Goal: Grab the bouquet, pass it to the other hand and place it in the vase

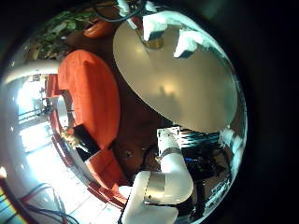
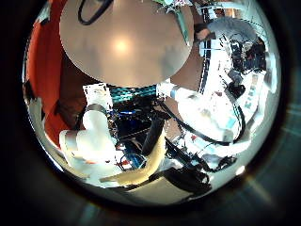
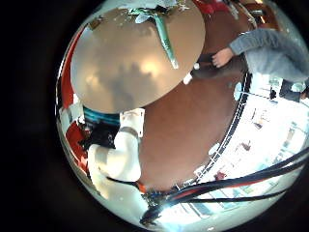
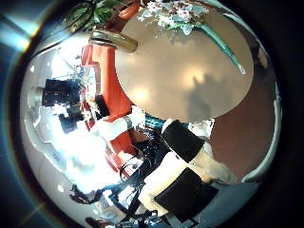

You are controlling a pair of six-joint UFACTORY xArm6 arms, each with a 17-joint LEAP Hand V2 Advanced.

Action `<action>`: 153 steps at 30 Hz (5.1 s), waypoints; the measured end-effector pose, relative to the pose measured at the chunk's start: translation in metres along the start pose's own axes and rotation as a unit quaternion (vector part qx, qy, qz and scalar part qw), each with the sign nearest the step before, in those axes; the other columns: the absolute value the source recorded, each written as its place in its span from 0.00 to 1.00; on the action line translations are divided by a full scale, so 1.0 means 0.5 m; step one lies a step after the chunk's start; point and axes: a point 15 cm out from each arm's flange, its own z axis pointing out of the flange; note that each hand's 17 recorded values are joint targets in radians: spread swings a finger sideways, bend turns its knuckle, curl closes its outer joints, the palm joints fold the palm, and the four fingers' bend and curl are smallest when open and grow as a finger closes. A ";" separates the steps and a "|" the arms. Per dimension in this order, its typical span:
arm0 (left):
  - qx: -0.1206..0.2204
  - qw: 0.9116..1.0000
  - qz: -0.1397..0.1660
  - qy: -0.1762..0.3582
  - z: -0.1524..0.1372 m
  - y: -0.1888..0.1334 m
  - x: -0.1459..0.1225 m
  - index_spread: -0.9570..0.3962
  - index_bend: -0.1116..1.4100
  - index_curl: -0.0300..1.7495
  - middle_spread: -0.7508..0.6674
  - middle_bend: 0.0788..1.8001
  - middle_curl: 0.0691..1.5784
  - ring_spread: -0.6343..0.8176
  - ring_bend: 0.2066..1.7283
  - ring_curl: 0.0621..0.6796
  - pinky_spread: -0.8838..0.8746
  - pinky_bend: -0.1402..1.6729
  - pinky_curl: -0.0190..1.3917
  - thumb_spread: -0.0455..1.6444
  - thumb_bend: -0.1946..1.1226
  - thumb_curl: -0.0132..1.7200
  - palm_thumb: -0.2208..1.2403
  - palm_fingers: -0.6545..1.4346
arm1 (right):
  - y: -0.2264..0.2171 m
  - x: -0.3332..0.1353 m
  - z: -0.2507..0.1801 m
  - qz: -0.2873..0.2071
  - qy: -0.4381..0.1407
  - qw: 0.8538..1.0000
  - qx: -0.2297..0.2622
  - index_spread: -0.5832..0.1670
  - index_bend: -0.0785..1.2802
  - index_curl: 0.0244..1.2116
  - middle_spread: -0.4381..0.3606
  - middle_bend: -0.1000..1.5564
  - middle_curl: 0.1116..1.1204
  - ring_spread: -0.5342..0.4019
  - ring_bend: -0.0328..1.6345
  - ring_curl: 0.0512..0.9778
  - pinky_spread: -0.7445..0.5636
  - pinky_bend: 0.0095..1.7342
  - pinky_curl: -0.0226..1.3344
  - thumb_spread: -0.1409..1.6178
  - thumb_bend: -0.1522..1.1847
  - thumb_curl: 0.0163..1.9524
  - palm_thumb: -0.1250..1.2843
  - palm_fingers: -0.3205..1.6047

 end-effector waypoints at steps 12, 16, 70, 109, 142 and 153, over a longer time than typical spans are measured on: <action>-0.005 1.000 0.009 0.001 -0.012 -0.050 0.017 0.70 0.18 0.19 0.71 0.08 0.21 0.72 0.31 0.23 0.78 0.30 0.26 0.66 0.13 0.18 0.28 0.38 | -0.005 0.035 -0.020 0.014 -0.003 1.000 0.006 0.29 0.18 0.23 0.60 0.20 0.25 0.77 0.32 0.19 0.89 0.27 0.18 0.76 0.10 0.15 0.46 0.30; -0.021 0.999 0.037 -0.009 0.007 -0.074 0.043 0.70 0.18 0.19 0.71 0.08 0.21 0.72 0.31 0.23 0.78 0.30 0.25 0.67 0.13 0.18 0.28 0.38 | 0.007 0.063 -0.022 0.036 -0.004 0.999 0.007 0.30 0.18 0.23 0.58 0.21 0.25 0.76 0.33 0.19 0.89 0.27 0.18 0.76 0.10 0.16 0.46 0.31; -0.024 0.994 0.095 -0.039 0.011 -0.125 0.069 0.68 0.18 0.20 0.70 0.07 0.20 0.72 0.28 0.20 0.77 0.26 0.25 0.69 0.13 0.17 0.31 0.41 | -0.229 0.369 0.342 0.232 -0.045 0.971 -0.044 0.49 0.20 0.29 0.51 0.31 0.34 0.49 0.49 0.29 0.77 0.37 0.15 0.69 0.10 0.16 0.40 0.35; -0.028 0.995 0.090 -0.038 -0.002 -0.106 0.069 0.67 0.19 0.21 0.70 0.07 0.20 0.72 0.28 0.19 0.77 0.26 0.25 0.69 0.13 0.17 0.31 0.41 | -0.349 0.381 0.448 0.232 -0.037 0.971 -0.051 0.45 0.22 0.34 0.43 0.36 0.37 0.38 0.58 0.30 0.65 0.36 0.07 0.69 0.10 0.17 0.45 0.49; -0.017 0.995 0.089 -0.035 -0.023 -0.132 0.070 0.67 0.19 0.21 0.69 0.07 0.19 0.71 0.27 0.18 0.76 0.25 0.26 0.69 0.13 0.17 0.31 0.42 | -0.283 0.336 0.070 0.187 -0.014 0.979 0.086 0.45 0.89 0.70 0.39 0.86 0.66 0.36 0.87 0.63 0.42 0.84 0.39 0.58 0.19 0.39 0.91 0.77; 0.020 0.997 0.074 0.026 -0.076 -0.154 0.090 0.65 0.20 0.22 0.66 0.07 0.20 0.67 0.27 0.17 0.74 0.23 0.25 0.70 0.14 0.18 0.32 0.46 | -0.246 0.297 -0.107 0.163 -0.129 0.950 0.234 0.49 0.91 0.68 0.41 0.88 0.63 0.37 0.89 0.64 0.44 0.82 0.44 0.57 0.18 0.46 0.90 0.77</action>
